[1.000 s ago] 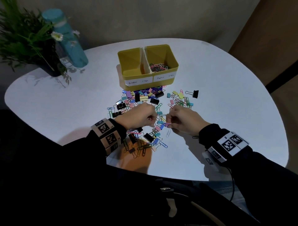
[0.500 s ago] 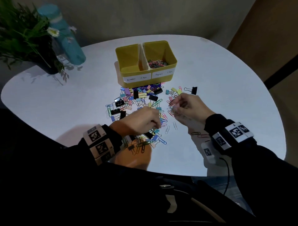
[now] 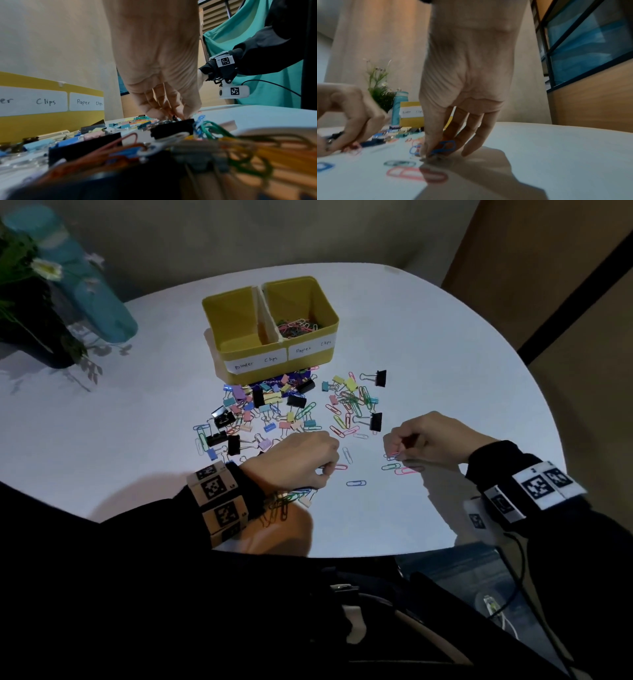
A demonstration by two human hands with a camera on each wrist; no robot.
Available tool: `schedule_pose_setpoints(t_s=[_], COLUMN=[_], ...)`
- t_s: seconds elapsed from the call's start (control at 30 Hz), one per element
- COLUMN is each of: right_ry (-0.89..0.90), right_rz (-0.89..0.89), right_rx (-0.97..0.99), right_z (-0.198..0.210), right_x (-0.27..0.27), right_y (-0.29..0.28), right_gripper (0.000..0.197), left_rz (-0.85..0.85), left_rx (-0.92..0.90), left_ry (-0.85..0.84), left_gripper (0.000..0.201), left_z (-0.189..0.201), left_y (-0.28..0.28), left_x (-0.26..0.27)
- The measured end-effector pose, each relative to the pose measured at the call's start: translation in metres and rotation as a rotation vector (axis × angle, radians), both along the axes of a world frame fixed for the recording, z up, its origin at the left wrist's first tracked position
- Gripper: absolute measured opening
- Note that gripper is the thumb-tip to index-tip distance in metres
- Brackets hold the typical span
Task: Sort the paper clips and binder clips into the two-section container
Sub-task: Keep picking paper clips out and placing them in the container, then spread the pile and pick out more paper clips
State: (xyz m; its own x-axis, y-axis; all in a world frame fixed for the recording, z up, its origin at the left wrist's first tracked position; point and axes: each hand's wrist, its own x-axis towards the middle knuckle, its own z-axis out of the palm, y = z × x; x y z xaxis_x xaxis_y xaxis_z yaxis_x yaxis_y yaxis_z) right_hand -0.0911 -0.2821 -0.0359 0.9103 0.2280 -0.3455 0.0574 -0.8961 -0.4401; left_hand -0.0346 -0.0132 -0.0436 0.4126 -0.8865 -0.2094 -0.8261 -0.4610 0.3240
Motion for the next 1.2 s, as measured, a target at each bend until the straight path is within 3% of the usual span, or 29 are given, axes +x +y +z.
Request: schedule_pose_setpoints(t_s=[0.1, 0.23, 0.4, 0.47, 0.6, 0.7, 0.8, 0.87, 0.93, 1.0, 1.1, 1.2], right_ry=[0.009, -0.030, -0.118, -0.143, -0.198, -0.245, -0.227, -0.179, -0.216, -0.288, -0.258, -0.188], right_rz=[0.006, 0.016, -0.046, -0.072, -0.106, -0.047, -0.018, -0.147, -0.340, -0.488, -0.594, -0.614], right_rx=[0.134, 0.172, 0.271, 0.276, 0.288, 0.126, -0.051, 0.097, 0.268, 0.306, 0.307, 0.158], right_z=[-0.003, -0.011, -0.023, -0.028, -0.031, -0.029, -0.027, -0.019, -0.009, -0.002, -0.001, -0.007], right_x=[-0.004, -0.010, -0.011, -0.009, -0.001, 0.007, 0.010, 0.012, 0.020, 0.035, 0.065, 0.089], right_y=[-0.004, -0.009, -0.006, 0.005, 0.036, 0.056, 0.065, 0.058, 0.045, 0.032, 0.028, 0.037], right_gripper=[0.038, 0.053, 0.026, 0.025, 0.020, 0.010, 0.013, 0.012, 0.011, 0.011, 0.018, 0.025], left_rz=[0.028, 0.098, 0.283, 0.411, 0.437, 0.359, 0.357, 0.370, 0.382, 0.386, 0.389, 0.354], left_rx=[-0.032, -0.146, -0.288, -0.339, -0.235, -0.078, -0.001, 0.015, 0.024, 0.002, -0.057, -0.074], left_ry=[0.001, 0.016, 0.026, 0.020, 0.021, 0.009, 0.025, 0.030, 0.031, 0.024, 0.020, 0.044], left_gripper=[0.008, 0.009, 0.002, 0.009, 0.049, 0.050, 0.069, 0.076, 0.075, 0.065, 0.046, 0.025], left_z=[-0.001, -0.004, -0.002, -0.001, -0.002, 0.000, 0.003, 0.004, 0.004, 0.003, 0.002, 0.004], left_y=[0.000, -0.002, -0.014, -0.019, -0.026, -0.033, -0.037, -0.040, -0.041, -0.044, -0.049, -0.052], left_x=[0.003, 0.008, 0.012, 0.022, 0.038, 0.043, 0.044, 0.043, 0.044, 0.045, 0.047, 0.050])
